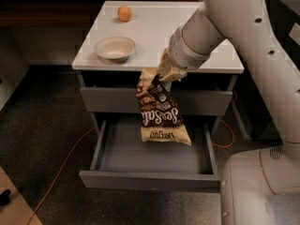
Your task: Place brown chip bag into middle drawer
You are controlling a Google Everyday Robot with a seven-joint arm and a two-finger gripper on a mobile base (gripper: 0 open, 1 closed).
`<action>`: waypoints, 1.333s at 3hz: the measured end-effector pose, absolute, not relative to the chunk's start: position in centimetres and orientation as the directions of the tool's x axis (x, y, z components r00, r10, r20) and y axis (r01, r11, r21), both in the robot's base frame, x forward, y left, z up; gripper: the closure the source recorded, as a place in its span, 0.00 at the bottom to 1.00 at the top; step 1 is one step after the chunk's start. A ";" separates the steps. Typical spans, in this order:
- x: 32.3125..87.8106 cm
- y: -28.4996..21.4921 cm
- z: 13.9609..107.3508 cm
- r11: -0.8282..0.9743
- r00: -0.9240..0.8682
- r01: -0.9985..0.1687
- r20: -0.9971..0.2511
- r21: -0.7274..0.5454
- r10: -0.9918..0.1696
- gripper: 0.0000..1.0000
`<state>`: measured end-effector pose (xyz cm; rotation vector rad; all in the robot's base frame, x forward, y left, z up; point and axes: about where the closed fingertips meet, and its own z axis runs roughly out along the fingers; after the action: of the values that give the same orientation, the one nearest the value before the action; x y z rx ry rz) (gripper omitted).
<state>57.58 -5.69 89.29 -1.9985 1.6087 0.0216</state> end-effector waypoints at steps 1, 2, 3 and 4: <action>57.2 -5.7 85.4 -0.221 0.342 -0.886 -0.256 -0.407 -0.904 1.00; 56.7 -5.7 81.4 -0.328 0.414 -0.862 -0.165 -0.385 -0.895 1.00; 56.6 -6.4 77.9 -0.408 0.466 -0.834 -0.077 -0.373 -0.882 1.00; 57.4 -8.0 74.2 -0.462 0.497 -0.806 0.002 -0.371 -0.868 1.00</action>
Offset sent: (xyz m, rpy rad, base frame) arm -0.0366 -0.0323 -0.1351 -0.4333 0.0651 0.2519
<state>57.36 -7.96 74.21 -2.4231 1.4046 -0.2732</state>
